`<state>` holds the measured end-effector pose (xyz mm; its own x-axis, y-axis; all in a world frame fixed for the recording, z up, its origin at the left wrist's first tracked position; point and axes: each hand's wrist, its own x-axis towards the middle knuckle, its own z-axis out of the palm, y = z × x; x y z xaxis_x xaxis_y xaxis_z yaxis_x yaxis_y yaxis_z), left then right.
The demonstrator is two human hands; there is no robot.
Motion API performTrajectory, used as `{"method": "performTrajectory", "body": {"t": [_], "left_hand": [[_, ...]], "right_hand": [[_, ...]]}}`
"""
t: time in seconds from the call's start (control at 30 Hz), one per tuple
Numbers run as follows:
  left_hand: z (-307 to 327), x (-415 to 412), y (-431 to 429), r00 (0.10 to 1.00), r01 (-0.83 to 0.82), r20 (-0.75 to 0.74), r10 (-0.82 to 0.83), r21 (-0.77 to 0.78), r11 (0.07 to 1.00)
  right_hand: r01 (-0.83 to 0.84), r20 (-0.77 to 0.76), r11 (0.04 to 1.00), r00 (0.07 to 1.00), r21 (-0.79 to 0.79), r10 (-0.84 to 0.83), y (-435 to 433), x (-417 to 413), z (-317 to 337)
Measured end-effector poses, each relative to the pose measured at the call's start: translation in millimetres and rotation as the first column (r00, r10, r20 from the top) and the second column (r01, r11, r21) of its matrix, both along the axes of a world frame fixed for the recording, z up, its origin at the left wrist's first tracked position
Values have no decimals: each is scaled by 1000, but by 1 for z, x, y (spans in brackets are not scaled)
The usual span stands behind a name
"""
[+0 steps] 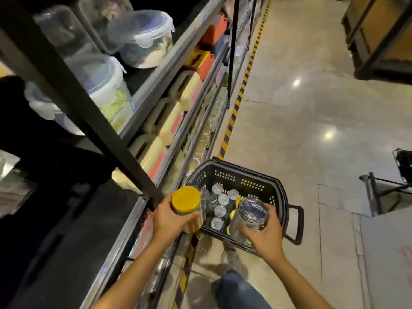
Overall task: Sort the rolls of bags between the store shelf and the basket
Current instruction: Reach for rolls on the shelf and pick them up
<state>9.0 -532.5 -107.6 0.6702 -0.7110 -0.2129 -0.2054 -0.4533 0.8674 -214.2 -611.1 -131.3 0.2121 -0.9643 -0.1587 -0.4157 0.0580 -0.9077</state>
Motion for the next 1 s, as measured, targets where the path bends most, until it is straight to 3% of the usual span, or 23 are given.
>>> {"method": "performTrajectory", "body": {"t": [0.13, 0.4, 0.77, 1.0], "left_hand": [[-29, 15, -41, 998, -15, -57, 19, 68, 998], [-108, 47, -102, 995, -81, -46, 86, 103, 991], [-258, 72, -133, 989, -128, -57, 134, 105, 986], [-304, 74, -128, 979, -175, -82, 185, 117, 978]], "right_hand": [[-119, -30, 989, 992, 84, 122, -52, 22, -34], [-98, -89, 971, 989, 216, 120, -117, 74, -157], [-67, -117, 991, 990, 119, 81, -185, 163, -320], [-197, -104, 976, 973, 95, 206, -199, 213, -385]]}}
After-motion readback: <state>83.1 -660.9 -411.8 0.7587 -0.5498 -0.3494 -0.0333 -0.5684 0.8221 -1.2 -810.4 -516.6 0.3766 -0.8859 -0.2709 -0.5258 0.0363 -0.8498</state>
